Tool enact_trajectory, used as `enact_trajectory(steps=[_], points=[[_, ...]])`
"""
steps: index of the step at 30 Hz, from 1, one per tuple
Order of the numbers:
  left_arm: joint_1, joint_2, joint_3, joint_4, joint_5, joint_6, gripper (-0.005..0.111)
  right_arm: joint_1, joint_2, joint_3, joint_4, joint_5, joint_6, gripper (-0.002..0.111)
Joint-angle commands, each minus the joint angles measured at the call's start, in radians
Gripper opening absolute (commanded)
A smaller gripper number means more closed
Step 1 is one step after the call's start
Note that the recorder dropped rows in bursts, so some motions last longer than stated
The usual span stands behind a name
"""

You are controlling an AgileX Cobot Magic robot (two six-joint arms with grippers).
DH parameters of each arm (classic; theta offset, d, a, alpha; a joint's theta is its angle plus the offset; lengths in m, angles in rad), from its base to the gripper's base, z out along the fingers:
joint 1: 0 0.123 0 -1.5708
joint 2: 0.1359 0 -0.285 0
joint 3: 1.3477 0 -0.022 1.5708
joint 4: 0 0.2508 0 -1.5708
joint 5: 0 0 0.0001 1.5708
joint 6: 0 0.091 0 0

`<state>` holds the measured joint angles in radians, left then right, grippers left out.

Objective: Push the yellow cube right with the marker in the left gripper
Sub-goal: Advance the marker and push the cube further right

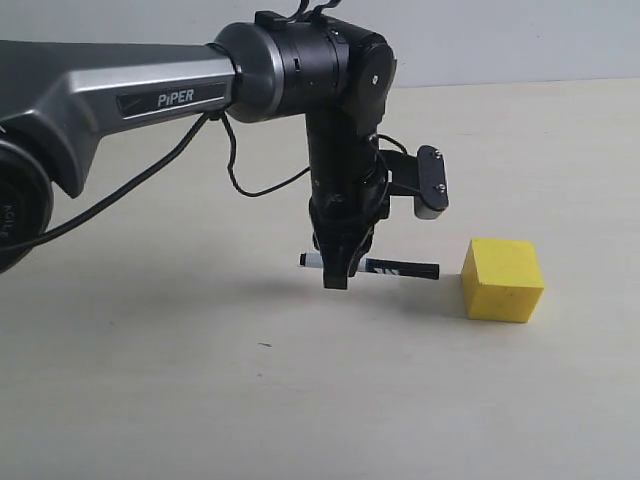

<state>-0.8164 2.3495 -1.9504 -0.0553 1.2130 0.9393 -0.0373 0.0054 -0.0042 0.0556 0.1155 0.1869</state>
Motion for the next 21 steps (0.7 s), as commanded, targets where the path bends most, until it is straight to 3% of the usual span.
enact_trajectory(steps=[1, 13, 21], points=[[-0.010, 0.000, -0.006, -0.006, 0.008, -0.008, 0.000, -0.006, -0.005, 0.004, -0.004, -0.006, 0.000, 0.000], [-0.010, 0.000, -0.006, -0.006, 0.008, -0.021, 0.000, -0.006, -0.005, 0.004, -0.006, -0.006, -0.002, 0.000], [-0.027, 0.000, -0.006, -0.009, -0.077, -0.027, 0.000, -0.006, -0.005, 0.004, -0.006, -0.006, -0.002, 0.000]])
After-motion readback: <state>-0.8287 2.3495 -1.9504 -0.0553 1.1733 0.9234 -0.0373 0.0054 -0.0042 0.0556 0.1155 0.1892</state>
